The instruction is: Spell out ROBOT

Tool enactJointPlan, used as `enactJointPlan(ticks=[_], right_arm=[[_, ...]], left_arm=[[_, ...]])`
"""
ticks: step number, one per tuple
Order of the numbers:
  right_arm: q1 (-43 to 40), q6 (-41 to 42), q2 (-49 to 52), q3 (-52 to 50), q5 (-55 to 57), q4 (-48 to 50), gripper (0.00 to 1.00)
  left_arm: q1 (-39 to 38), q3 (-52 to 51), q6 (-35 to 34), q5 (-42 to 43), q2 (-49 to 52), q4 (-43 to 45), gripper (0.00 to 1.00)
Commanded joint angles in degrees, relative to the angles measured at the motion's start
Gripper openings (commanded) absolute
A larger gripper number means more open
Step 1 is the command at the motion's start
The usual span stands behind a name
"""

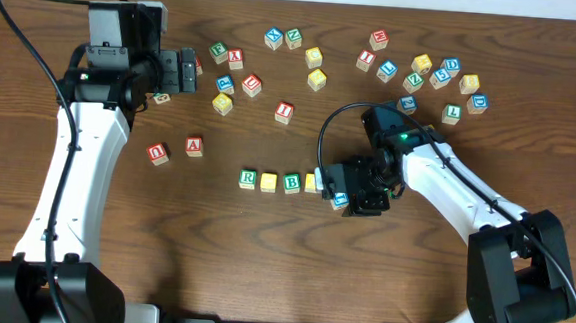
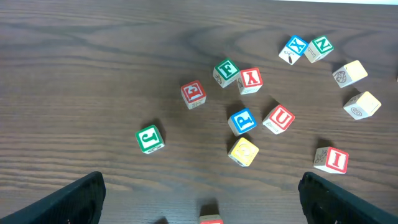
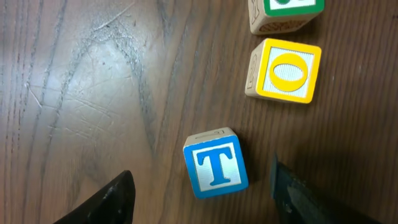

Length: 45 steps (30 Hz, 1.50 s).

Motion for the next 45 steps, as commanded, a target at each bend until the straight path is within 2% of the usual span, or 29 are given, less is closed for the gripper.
enactJointPlan(ticks=[1, 13, 16, 22, 27, 45], right_arm=[[-0.42, -1.2, 0.28, -0.39, -2.08, -0.04, 0.65], [-0.42, -1.66, 0.28, -0.66, -2.05, 0.02, 0.64], [-0.42, -2.34, 0.28, -1.51, -2.03, 0.52, 0.6], [-0.46, -2.38, 0.28, -3.06, -0.94, 2.36, 0.6], [-0.46, -3.17, 0.28, -3.06, 0.33, 3.02, 0.66], [-0.44, 1.25, 0.28, -3.06, -0.33, 1.92, 0.64]], left_arm=[[0.07, 0.74, 0.33, 0.74, -0.9, 0.02, 0.98], [0.07, 0.74, 0.33, 0.72, -0.9, 0.02, 0.98], [0.07, 0.74, 0.33, 0.74, -0.9, 0.0, 0.98], [0.07, 0.74, 0.33, 0.74, -0.9, 0.02, 0.98], [0.07, 0.74, 0.33, 0.74, -0.9, 0.02, 0.98], [0.07, 0.74, 0.33, 0.74, -0.9, 0.02, 0.98]])
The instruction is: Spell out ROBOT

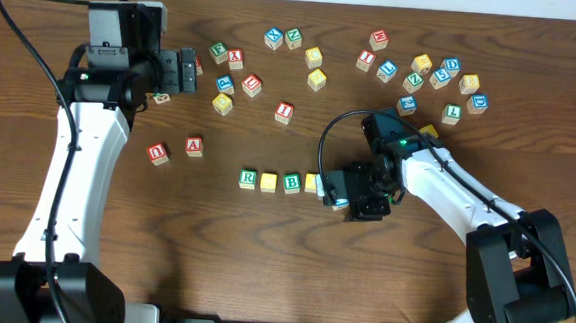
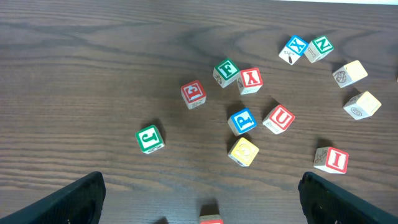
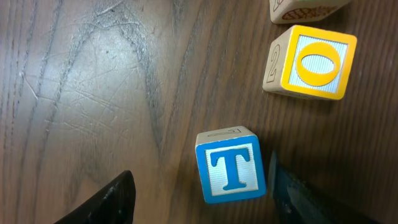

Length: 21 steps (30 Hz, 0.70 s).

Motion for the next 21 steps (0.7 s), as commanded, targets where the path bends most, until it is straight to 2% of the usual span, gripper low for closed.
enactJointPlan(ticks=[1, 8, 12, 14, 18, 19, 21], right_arm=[[-0.44, 1.92, 0.28, -0.26, -0.98, -0.28, 0.65], [-0.44, 3.06, 0.28, -0.26, -0.98, -0.46, 0.73], [-0.39, 4.07, 0.28, -0.26, -0.98, -0.63, 0.73], [-0.39, 4.07, 0.28, -0.26, -1.2, -0.63, 0.66], [-0.39, 4.04, 0.28, -0.26, -2.49, -0.22, 0.4], [-0.39, 4.04, 0.28, -0.26, -2.49, -0.13, 0.36], [-0.42, 4.04, 0.28, -0.26, -2.47, 0.02, 0.36]], left_arm=[[0.07, 0.74, 0.33, 0.74, -0.9, -0.02, 0.98], [0.07, 0.74, 0.33, 0.74, -0.9, 0.0, 0.98], [0.07, 0.74, 0.33, 0.72, -0.9, 0.0, 0.98], [0.07, 0.74, 0.33, 0.74, -0.9, -0.02, 0.98], [0.07, 0.74, 0.33, 0.72, -0.9, 0.0, 0.98], [0.07, 0.74, 0.33, 0.74, -0.9, 0.0, 0.98], [0.07, 0.74, 0.33, 0.74, -0.9, 0.0, 0.98]])
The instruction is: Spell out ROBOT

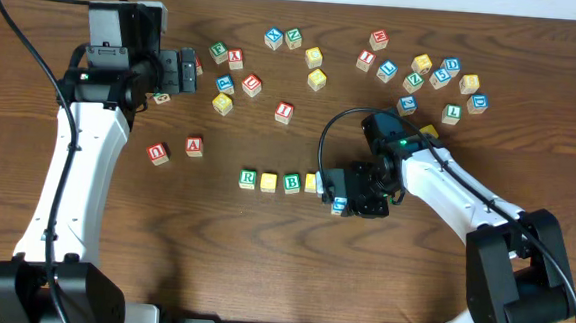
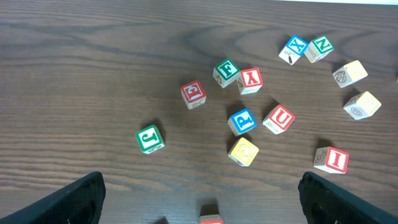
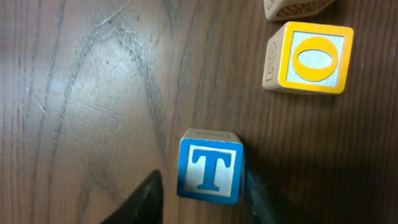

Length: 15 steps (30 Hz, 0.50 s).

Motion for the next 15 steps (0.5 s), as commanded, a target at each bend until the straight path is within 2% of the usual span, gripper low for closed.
enactJointPlan(ticks=[1, 4, 15], right_arm=[[-0.39, 0.17, 0.28, -0.2, -1.77, 0.15, 0.37], [-0.42, 0.15, 0.28, -0.2, -1.77, 0.24, 0.41], [-0.39, 0.22, 0.28, -0.2, -1.81, 0.13, 0.42]], left_arm=[[0.07, 0.74, 0.33, 0.74, -0.9, -0.02, 0.98], [0.07, 0.74, 0.33, 0.74, -0.9, -0.02, 0.98], [0.07, 0.74, 0.33, 0.74, -0.9, 0.0, 0.98]])
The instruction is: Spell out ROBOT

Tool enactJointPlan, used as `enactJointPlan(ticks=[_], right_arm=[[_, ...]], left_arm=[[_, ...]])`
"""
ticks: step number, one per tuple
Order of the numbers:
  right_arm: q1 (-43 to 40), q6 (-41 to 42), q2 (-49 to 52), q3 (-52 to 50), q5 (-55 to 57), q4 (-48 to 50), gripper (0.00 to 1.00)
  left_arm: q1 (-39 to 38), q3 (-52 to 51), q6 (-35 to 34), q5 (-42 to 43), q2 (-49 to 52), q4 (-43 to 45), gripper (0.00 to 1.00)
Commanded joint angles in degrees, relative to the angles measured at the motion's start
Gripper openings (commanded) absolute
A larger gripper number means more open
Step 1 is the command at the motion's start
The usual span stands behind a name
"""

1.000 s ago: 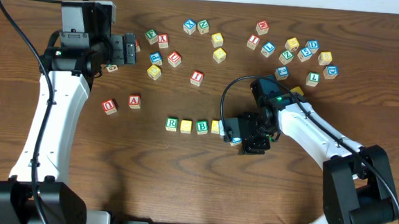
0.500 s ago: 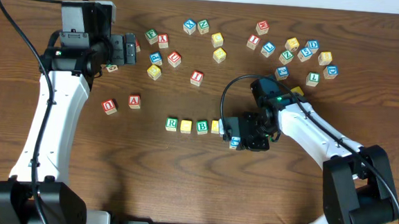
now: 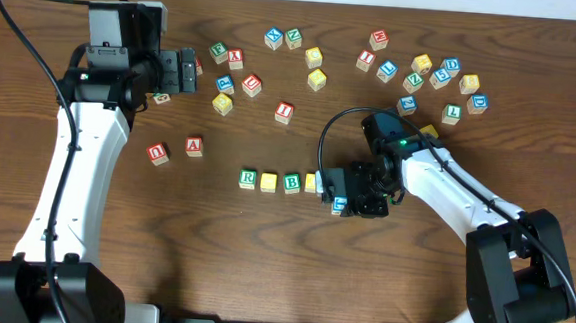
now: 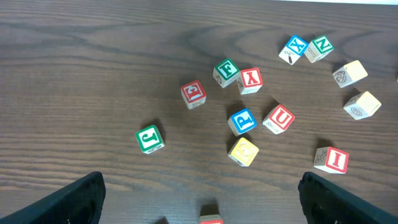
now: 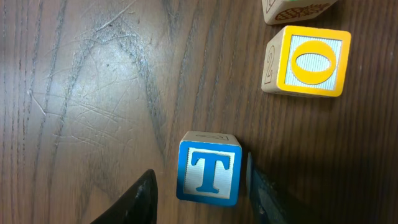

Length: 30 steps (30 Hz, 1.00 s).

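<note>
On the wooden table (image 3: 212, 257), the R (image 3: 247, 179), yellow O (image 3: 269, 181) and green B (image 3: 292, 183) blocks lie in a row, with a second yellow O (image 5: 308, 60) at the row's right end. The blue T block (image 5: 208, 169) lies just below and right of that O, square to it. My right gripper (image 5: 200, 183) straddles the T and is open. Its right finger is about touching the block, and its left finger (image 5: 143, 199) stands a small gap away. My left gripper (image 4: 199, 208) is wide open at the back left, holding nothing.
Several loose letter blocks are scattered along the back of the table, among them red I (image 3: 284, 111), blue P (image 4: 242, 121) and green J (image 4: 150, 138). Red A (image 3: 195, 146) and a red U (image 3: 157, 153) lie left of the row.
The right gripper's fingers stand very slightly wider around the T block, which has hardly shifted in the wrist view. The left arm has not moved.
The T first lay tilted between wide-open right fingers, below the second O. At 1.2 s ago it sat close to the right finger, with the jaws still wide. By 0.5 s ago the fingers had narrowed round it and it lay square, as now.
</note>
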Motion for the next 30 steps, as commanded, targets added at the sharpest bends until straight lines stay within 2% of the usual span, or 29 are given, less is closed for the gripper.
enactJointPlan(ticks=[1, 6, 10, 14, 20, 30], right_arm=[[-0.39, 0.2, 0.28, -0.2, -1.4, -0.07, 0.42], [-0.39, 2.38, 0.28, -0.2, -1.66, -0.04, 0.45], [-0.39, 3.06, 0.28, -0.2, -2.32, 0.02, 0.39], [-0.39, 4.46, 0.28, -0.2, -2.78, 0.15, 0.38], [-0.39, 3.91, 0.28, -0.2, -2.89, 0.5, 0.4], [-0.42, 0.72, 0.28, -0.35, -2.84, 1.36, 0.39]], left_arm=[[0.07, 0.74, 0.33, 0.74, -0.9, 0.02, 0.98], [0.07, 0.74, 0.33, 0.72, -0.9, 0.02, 0.98], [0.07, 0.74, 0.33, 0.74, -0.9, 0.02, 0.98], [0.07, 0.74, 0.33, 0.74, -0.9, 0.02, 0.98], [0.07, 0.74, 0.33, 0.74, -0.9, 0.02, 0.98], [0.07, 0.74, 0.33, 0.74, -0.9, 0.02, 0.98]])
